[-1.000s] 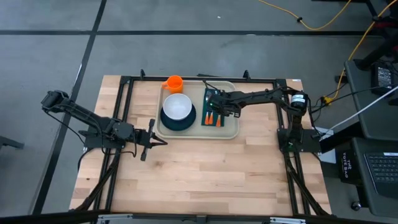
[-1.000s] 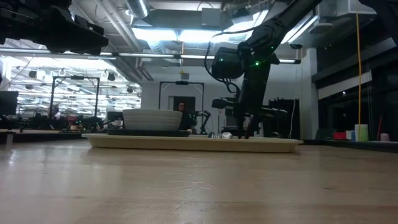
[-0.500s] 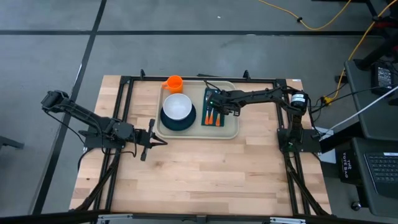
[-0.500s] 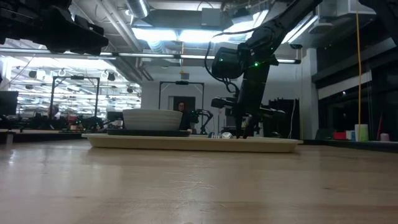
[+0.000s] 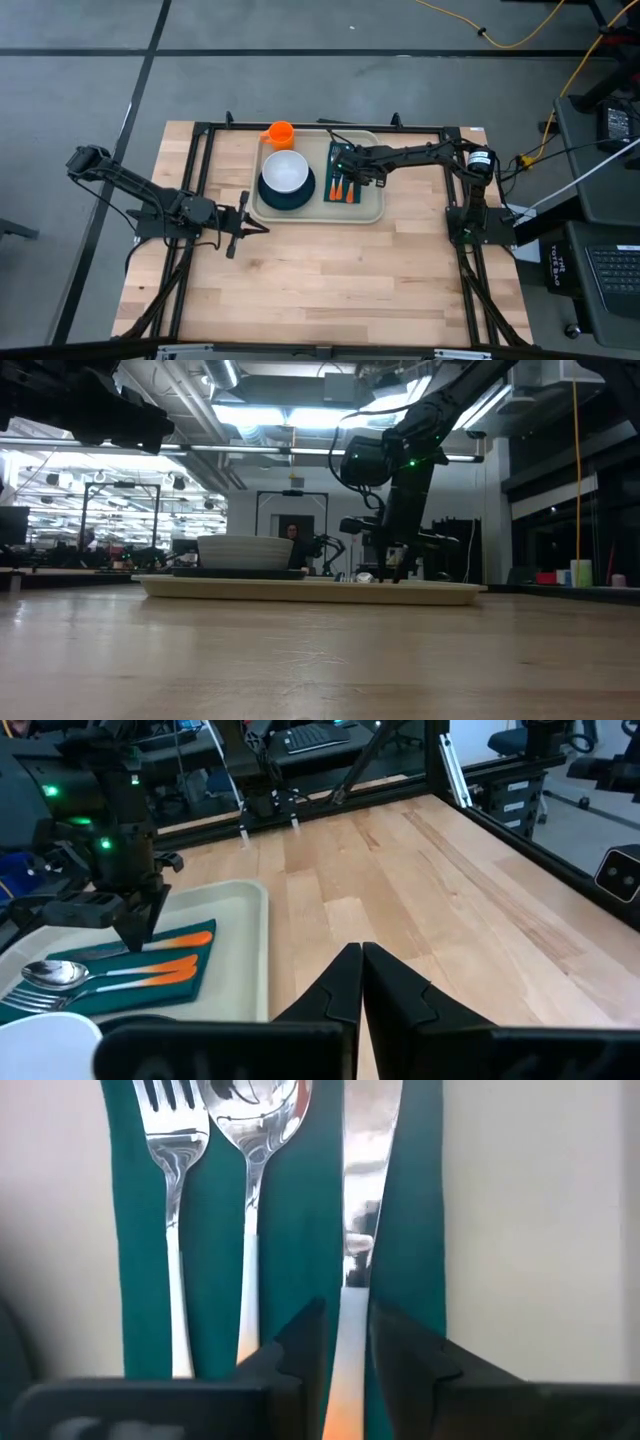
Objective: Set up tray
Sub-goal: Put the orange table knife on top of the green table napkin on the brown serving tray to the right of the orange spoon, then return to Home Position
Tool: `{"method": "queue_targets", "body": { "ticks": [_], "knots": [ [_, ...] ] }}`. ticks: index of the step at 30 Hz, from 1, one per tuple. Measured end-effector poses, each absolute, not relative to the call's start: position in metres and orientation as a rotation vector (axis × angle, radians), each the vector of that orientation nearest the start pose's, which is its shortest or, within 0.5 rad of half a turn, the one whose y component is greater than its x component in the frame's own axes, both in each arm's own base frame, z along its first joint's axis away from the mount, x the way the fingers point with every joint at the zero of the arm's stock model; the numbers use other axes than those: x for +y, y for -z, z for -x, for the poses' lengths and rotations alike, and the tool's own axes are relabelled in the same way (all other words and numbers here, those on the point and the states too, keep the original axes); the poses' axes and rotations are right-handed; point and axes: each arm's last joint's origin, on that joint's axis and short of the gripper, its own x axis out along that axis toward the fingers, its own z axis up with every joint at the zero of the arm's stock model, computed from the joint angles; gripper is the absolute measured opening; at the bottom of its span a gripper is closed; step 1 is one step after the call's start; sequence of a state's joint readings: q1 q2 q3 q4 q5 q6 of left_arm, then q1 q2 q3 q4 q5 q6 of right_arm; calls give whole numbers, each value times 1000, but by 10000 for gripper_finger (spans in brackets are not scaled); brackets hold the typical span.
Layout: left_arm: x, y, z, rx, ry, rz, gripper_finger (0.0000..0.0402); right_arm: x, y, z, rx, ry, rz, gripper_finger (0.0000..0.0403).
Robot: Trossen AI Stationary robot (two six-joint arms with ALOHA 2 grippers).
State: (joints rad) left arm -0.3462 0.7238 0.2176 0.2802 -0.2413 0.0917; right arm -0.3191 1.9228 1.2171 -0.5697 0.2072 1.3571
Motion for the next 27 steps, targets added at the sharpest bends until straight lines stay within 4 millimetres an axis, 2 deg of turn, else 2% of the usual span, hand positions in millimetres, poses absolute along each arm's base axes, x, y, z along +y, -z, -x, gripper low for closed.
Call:
{"method": "queue_targets", "body": {
  "ticks": [4, 11, 16, 23, 27],
  "knots": [
    [-47, -191, -152, 212, 114, -156, 8, -119, -146, -344, 780, 1244, -1202, 106],
    [-47, -191, -152, 212, 114, -156, 4, -120, -147, -344, 800, 1221, -1182, 104],
    [-47, -191, -152, 212, 114, -156, 4, -120, -157, -342, 828, 1150, -1195, 102],
    [-47, -189, -152, 223, 115, -160, 5, -117, -170, -335, 839, 1157, -1188, 102],
    [-47, -189, -151, 229, 115, -162, 2, -114, -185, -329, 838, 1127, -1125, 101]
  ]
}}
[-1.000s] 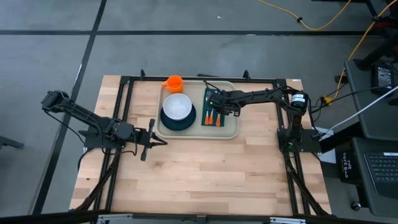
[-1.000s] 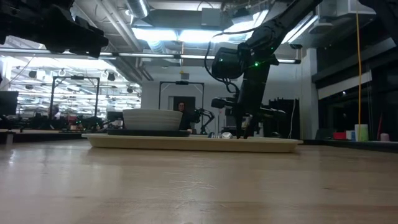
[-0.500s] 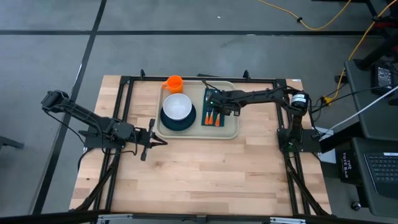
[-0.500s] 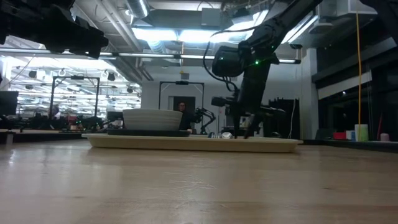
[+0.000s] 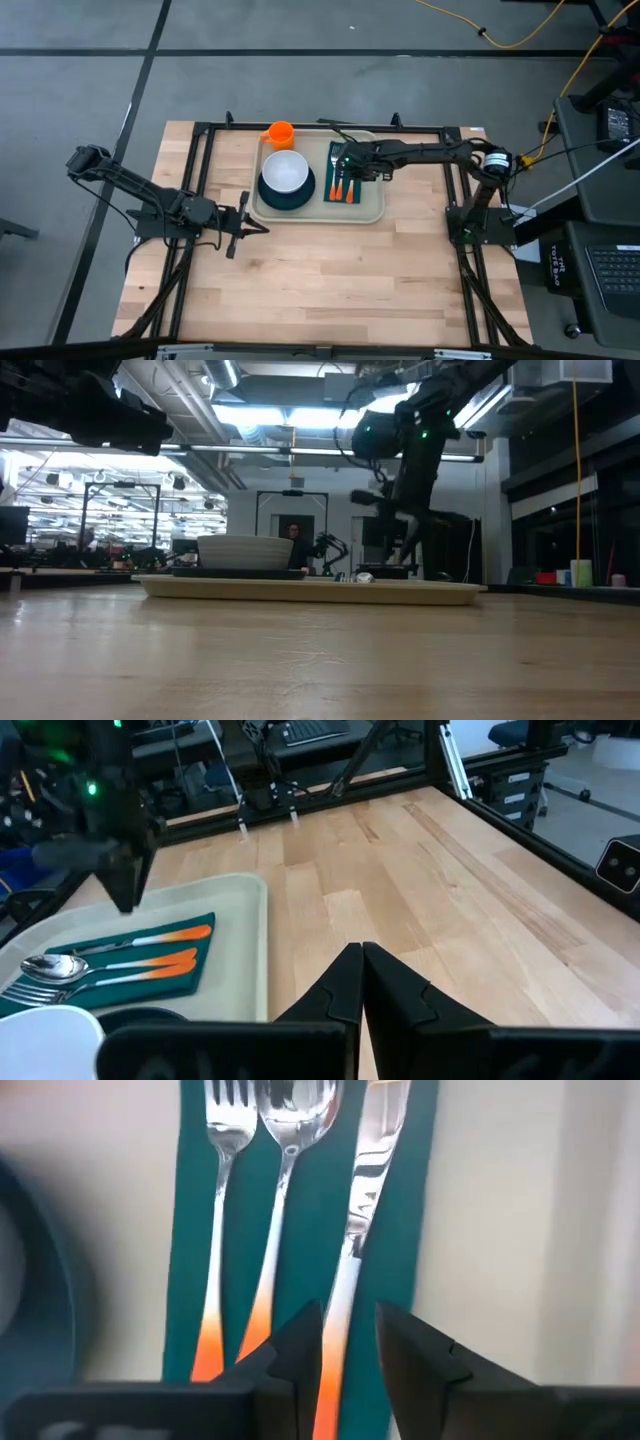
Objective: Set up tray
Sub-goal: Return to Home Position
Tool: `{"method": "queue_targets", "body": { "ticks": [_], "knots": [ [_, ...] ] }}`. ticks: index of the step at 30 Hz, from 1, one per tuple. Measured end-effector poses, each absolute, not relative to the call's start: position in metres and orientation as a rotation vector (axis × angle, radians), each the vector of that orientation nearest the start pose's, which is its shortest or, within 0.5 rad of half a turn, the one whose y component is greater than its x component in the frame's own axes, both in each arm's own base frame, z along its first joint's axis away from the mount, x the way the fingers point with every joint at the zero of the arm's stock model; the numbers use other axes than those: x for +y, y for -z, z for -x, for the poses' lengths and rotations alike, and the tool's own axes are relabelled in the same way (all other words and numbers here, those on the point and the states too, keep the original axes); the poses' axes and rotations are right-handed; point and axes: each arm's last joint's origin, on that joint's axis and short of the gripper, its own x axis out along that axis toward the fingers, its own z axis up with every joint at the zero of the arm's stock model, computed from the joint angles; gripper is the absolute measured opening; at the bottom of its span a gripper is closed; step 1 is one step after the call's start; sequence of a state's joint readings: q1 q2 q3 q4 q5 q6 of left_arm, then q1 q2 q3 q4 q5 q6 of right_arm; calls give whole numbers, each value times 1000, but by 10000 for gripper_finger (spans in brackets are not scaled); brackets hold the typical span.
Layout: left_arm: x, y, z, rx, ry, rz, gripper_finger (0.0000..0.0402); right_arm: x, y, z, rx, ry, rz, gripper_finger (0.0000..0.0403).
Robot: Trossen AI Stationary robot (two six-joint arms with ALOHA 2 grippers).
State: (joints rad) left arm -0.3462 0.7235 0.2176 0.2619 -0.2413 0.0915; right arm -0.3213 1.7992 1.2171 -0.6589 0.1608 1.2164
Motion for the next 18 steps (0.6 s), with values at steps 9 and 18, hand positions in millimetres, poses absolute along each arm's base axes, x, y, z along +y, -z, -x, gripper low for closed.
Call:
{"method": "queue_targets", "body": {
  "ticks": [9, 18],
  "knots": [
    [-46, -197, -153, 151, 78, -208, 5, -84, -255, -302, 742, 1022, -849, 36],
    [-39, -204, -154, 83, 134, -218, 2, -25, -307, -275, 595, 946, -447, 5]
  ]
}}
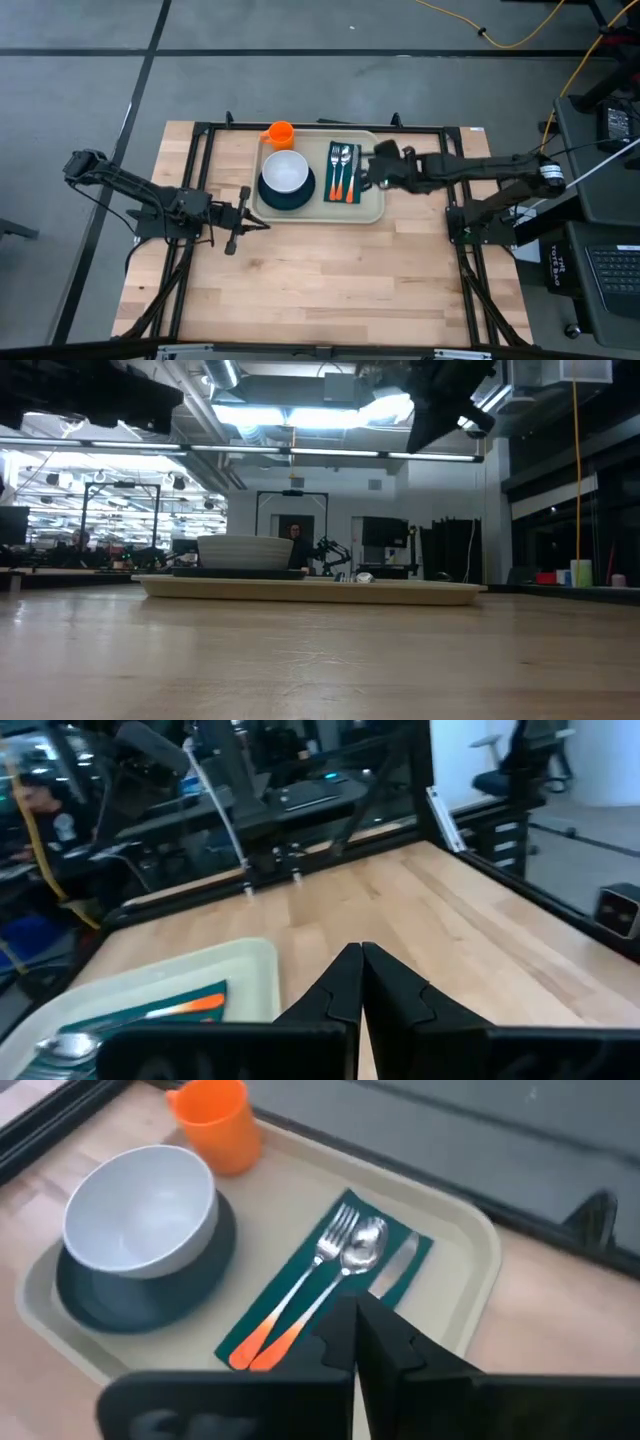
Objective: Set up tray
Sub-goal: Return to Home Position
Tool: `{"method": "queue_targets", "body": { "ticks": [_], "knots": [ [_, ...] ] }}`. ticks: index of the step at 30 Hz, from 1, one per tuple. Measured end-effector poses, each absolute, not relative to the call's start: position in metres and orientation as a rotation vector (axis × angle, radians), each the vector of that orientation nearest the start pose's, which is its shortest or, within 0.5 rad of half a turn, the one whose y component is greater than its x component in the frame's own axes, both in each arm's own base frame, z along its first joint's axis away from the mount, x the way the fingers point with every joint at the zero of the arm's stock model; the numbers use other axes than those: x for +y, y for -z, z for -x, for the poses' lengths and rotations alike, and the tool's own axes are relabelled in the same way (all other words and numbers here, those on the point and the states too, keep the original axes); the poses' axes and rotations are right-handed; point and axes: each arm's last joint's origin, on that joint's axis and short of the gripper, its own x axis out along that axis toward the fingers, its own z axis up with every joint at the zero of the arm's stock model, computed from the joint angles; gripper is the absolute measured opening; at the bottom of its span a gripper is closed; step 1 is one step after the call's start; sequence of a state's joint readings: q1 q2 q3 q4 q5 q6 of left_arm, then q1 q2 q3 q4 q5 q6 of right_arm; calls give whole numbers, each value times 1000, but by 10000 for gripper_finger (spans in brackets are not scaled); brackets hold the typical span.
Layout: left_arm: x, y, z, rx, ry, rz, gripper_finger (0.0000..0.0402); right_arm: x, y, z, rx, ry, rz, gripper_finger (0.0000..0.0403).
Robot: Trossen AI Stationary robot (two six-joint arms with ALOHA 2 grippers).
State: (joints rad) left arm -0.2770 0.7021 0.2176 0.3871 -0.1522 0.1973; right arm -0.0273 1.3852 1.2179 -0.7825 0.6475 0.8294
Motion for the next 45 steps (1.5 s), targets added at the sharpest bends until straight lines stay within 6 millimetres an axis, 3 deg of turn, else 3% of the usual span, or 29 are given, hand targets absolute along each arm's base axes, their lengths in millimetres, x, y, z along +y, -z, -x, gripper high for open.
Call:
{"method": "queue_targets", "body": {
  "ticks": [4, 9, 14, 17, 20, 26, 35, 45],
  "knots": [
    [-27, -203, -157, 95, 115, -198, 2, 4, -297, -286, 585, 934, -333, 5],
    [-11, -203, -158, 94, 85, -185, 1, 33, -264, -308, 626, 931, -226, 4],
    [3, -206, -156, 72, 67, -144, 1, 57, -209, -332, 555, 822, -200, 2],
    [8, -198, -150, 36, 34, -134, 1, 65, -179, -332, 472, 731, -193, 2],
    [12, -189, -141, -17, 3, -120, 2, 65, -168, -325, 376, 685, -218, 2],
    [19, -187, -128, -78, -49, -120, 2, 60, -165, -307, 347, 627, -164, 2],
    [31, -189, -105, -79, -156, -110, 2, 52, -180, -275, 269, 602, -182, 4],
    [35, -187, -90, -87, -231, -80, 2, 37, -189, -256, 123, 514, -146, 6]
  ]
}}
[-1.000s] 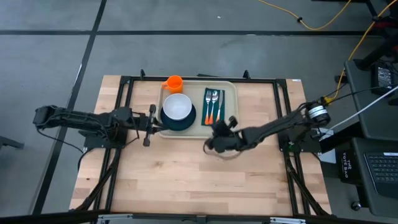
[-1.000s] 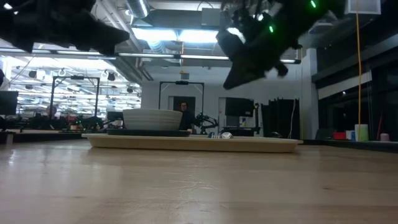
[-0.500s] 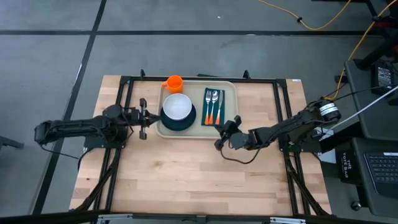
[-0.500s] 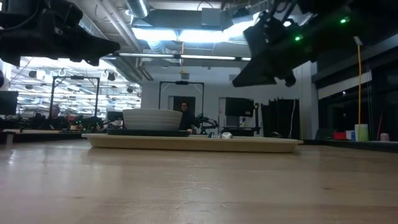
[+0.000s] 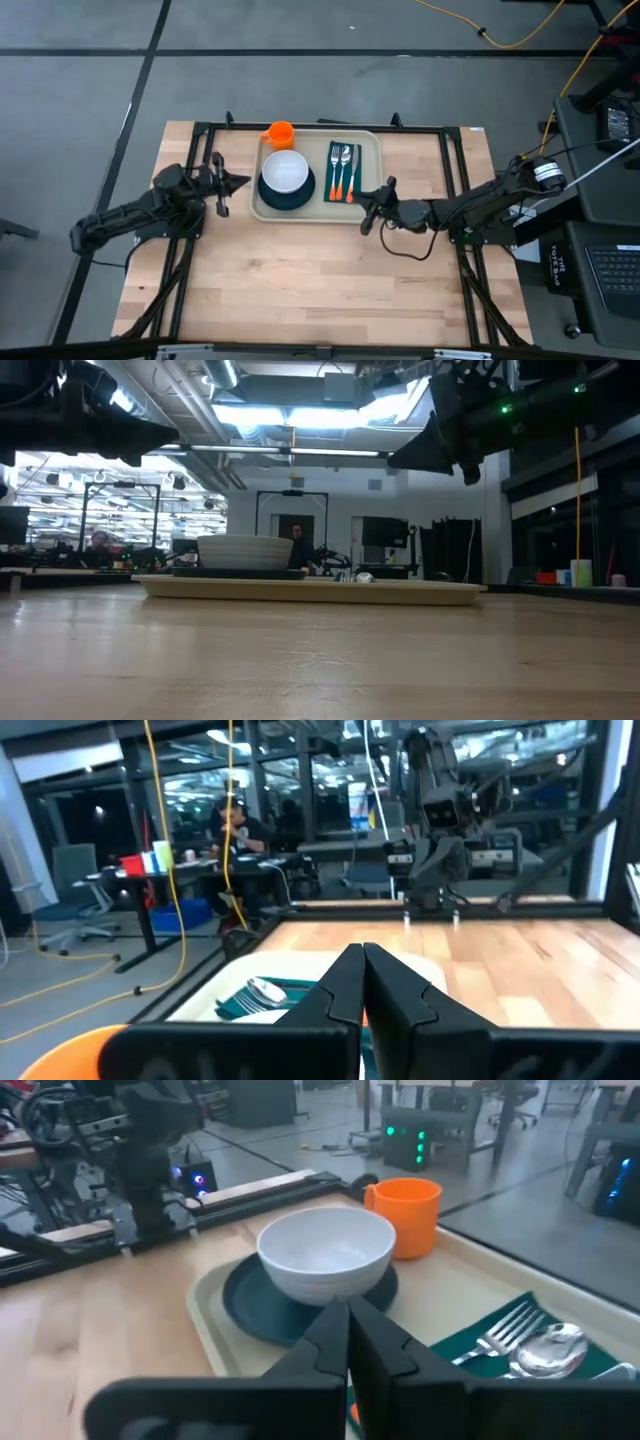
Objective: Set up tray
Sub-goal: Return to Home Position
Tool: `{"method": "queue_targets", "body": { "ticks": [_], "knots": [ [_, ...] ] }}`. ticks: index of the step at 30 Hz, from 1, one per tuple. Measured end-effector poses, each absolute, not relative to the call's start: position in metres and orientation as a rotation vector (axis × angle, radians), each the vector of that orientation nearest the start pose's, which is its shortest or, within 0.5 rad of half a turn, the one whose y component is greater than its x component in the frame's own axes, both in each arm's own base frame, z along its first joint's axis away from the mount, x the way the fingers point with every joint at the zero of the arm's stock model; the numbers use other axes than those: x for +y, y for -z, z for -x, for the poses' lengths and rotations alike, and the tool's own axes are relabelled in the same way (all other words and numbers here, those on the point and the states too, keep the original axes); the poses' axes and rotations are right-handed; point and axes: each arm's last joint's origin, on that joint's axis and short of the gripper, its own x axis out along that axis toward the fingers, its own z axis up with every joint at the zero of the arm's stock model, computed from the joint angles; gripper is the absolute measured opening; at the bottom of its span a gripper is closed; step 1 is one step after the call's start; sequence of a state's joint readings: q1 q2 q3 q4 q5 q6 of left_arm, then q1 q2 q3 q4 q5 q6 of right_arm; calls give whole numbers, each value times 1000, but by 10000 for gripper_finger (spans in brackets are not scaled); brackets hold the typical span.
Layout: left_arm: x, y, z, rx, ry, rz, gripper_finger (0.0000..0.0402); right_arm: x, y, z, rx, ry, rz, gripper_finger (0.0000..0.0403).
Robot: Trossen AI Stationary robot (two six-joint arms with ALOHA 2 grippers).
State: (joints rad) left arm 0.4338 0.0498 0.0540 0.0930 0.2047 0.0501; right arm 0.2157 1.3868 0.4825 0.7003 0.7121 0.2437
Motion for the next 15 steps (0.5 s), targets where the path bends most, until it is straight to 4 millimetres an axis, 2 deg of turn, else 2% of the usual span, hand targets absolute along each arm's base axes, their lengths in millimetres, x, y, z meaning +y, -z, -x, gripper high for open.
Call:
{"method": "queue_targets", "body": {
  "ticks": [15],
  "knots": [
    [35, -182, -89, -153, -244, -100, 2, 29, -193, -255, 107, 539, -118, 7]
  ]
}}
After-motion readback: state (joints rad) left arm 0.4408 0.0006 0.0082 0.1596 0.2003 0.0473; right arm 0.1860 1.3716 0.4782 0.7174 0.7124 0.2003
